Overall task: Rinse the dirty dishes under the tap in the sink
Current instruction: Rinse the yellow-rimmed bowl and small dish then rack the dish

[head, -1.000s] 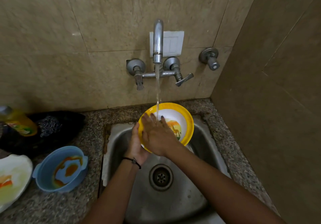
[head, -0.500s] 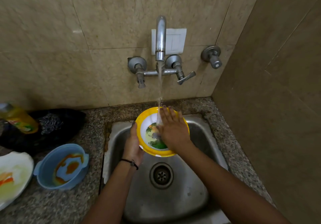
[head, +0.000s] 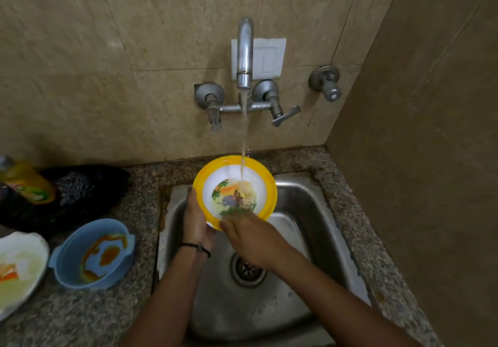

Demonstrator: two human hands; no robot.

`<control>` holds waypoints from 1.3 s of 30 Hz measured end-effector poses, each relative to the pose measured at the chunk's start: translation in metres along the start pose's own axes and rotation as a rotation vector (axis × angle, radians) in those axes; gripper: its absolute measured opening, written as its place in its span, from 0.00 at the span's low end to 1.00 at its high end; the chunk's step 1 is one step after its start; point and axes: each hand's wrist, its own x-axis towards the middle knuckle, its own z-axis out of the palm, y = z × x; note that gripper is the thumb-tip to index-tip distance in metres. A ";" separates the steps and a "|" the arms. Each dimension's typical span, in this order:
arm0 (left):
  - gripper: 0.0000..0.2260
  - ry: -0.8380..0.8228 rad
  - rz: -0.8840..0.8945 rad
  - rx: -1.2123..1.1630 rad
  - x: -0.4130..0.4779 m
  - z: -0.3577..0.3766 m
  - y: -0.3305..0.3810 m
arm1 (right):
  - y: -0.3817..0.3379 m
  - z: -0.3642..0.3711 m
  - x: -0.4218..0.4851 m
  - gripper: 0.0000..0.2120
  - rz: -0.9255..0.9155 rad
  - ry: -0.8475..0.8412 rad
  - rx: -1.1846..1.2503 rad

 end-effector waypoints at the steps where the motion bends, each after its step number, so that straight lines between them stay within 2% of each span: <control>1: 0.23 -0.019 -0.007 -0.009 -0.002 0.002 -0.002 | 0.007 0.001 0.010 0.20 0.053 -0.001 -0.001; 4: 0.24 -0.041 -0.054 0.016 -0.009 0.013 -0.006 | 0.024 0.013 0.043 0.31 0.345 0.017 -0.143; 6: 0.25 -0.050 -0.094 -0.004 -0.008 0.016 -0.007 | 0.020 0.019 0.057 0.34 0.368 0.009 -0.133; 9: 0.23 -0.029 -0.101 -0.010 -0.004 0.010 -0.006 | 0.009 0.021 0.066 0.32 0.108 0.015 -0.126; 14: 0.20 -0.055 -0.078 0.087 0.002 -0.012 -0.002 | 0.009 0.027 0.033 0.27 -0.244 -0.166 0.025; 16: 0.19 -0.089 -0.052 0.124 0.007 -0.024 0.001 | 0.020 0.028 0.011 0.24 -0.322 -0.196 0.057; 18: 0.17 -0.080 -0.007 0.183 0.008 -0.033 0.002 | 0.040 0.021 -0.003 0.22 -0.376 -0.216 -0.012; 21: 0.13 -0.071 0.031 0.224 0.005 -0.035 0.005 | 0.080 0.004 -0.003 0.24 -0.450 -0.194 -0.354; 23: 0.13 -0.077 0.035 0.246 0.004 -0.033 0.006 | 0.093 -0.004 0.001 0.27 -0.405 -0.186 -0.561; 24: 0.15 -0.075 0.039 0.247 0.005 -0.032 0.006 | 0.095 -0.002 0.001 0.26 -0.390 -0.183 -0.583; 26: 0.18 -0.069 0.017 0.234 0.004 -0.030 0.003 | 0.084 0.006 -0.005 0.20 -0.389 -0.182 -0.437; 29: 0.15 -0.069 0.001 0.216 -0.004 -0.020 -0.002 | 0.059 0.016 -0.009 0.19 -0.365 -0.176 -0.089; 31: 0.14 -0.058 -0.038 0.211 -0.008 -0.015 -0.007 | 0.049 0.017 -0.002 0.18 -0.345 -0.207 -0.022; 34: 0.17 -0.052 -0.075 0.183 -0.009 -0.012 -0.014 | 0.051 0.020 0.018 0.23 -0.279 -0.207 -0.136; 39: 0.12 0.004 -0.030 0.192 -0.010 -0.008 -0.016 | 0.058 0.030 0.030 0.33 0.083 -0.067 -0.318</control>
